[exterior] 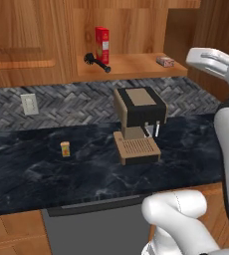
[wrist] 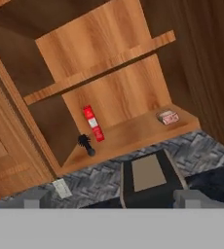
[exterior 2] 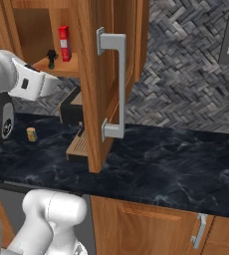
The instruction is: Pick the bar soap and dish brush from the cabinet and place them on the counter.
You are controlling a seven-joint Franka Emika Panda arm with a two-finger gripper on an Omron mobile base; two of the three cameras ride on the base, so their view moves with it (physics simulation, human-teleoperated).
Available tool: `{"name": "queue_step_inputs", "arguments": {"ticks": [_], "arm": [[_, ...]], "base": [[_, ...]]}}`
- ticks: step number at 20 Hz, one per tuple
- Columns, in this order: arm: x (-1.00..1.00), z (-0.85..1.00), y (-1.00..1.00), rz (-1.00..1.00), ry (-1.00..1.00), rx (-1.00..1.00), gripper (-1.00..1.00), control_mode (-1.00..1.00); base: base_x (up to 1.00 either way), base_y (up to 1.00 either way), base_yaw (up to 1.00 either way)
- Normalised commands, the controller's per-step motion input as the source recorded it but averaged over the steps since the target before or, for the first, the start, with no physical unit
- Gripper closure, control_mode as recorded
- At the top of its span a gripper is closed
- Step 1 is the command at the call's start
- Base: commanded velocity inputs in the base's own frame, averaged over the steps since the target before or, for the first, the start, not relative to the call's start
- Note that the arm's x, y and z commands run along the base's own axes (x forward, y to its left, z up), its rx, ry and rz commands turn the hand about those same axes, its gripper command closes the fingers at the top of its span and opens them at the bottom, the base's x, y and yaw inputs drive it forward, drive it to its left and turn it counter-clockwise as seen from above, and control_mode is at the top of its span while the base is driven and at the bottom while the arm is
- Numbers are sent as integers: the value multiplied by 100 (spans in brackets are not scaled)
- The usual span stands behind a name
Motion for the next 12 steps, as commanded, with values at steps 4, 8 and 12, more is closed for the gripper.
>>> {"name": "queue_step_inputs", "arguments": {"ticks": [4, 8, 12], "arm": [[5, -13, 21, 31, -2, 0, -100, -100], [12, -2, 57, 11, 0, -1, -100, -100], [24, 0, 68, 2, 2, -6, -100, -100]], "base": [[0, 0, 0], [0, 0, 0], [0, 0, 0]]}}
